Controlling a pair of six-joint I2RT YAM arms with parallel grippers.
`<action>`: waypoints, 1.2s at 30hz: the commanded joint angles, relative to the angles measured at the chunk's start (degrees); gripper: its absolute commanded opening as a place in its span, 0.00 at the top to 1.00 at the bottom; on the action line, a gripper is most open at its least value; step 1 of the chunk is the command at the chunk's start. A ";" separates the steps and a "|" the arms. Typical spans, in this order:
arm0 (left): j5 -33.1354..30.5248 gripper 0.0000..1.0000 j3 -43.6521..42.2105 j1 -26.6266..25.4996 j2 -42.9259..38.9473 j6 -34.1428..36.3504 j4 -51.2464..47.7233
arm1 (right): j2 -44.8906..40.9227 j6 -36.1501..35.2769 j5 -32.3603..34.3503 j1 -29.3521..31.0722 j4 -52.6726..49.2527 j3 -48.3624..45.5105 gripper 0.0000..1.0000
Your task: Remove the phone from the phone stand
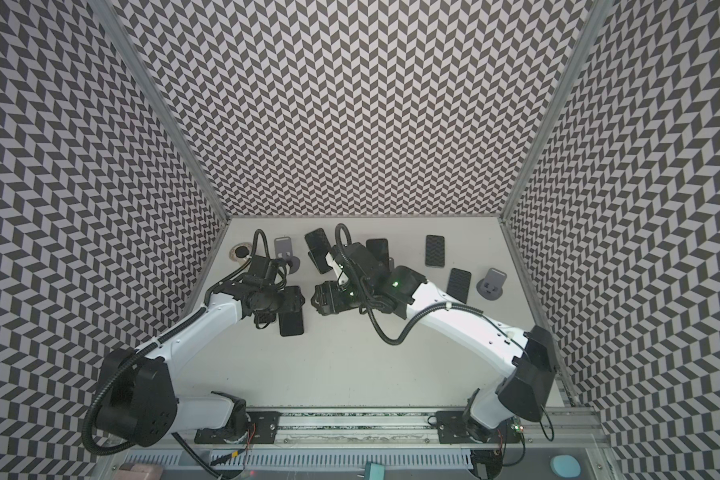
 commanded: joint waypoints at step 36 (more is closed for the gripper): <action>5.13 0.38 2.00 0.28 6.11 -2.03 -10.13 | 0.90 6.30 4.76 8.16 2.49 0.25 0.20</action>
